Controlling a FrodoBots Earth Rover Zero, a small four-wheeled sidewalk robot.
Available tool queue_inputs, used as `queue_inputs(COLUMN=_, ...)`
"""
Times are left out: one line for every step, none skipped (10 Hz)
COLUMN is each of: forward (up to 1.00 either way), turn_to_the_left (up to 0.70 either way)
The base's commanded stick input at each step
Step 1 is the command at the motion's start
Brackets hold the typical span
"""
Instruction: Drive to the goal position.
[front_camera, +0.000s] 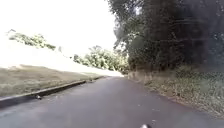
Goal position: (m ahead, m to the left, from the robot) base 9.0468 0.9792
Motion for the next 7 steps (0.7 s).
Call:
queue_inputs(forward=0.45, turn_to_the_left=0.0)
queue_inputs(forward=0.45, turn_to_the_left=0.0)
queue_inputs(forward=0.45, turn_to_the_left=0.0)
queue_inputs(forward=0.45, turn_to_the_left=0.0)
queue_inputs(forward=0.45, turn_to_the_left=0.0)
queue_inputs(forward=0.45, turn_to_the_left=0.0)
queue_inputs(forward=0.45, turn_to_the_left=0.0)
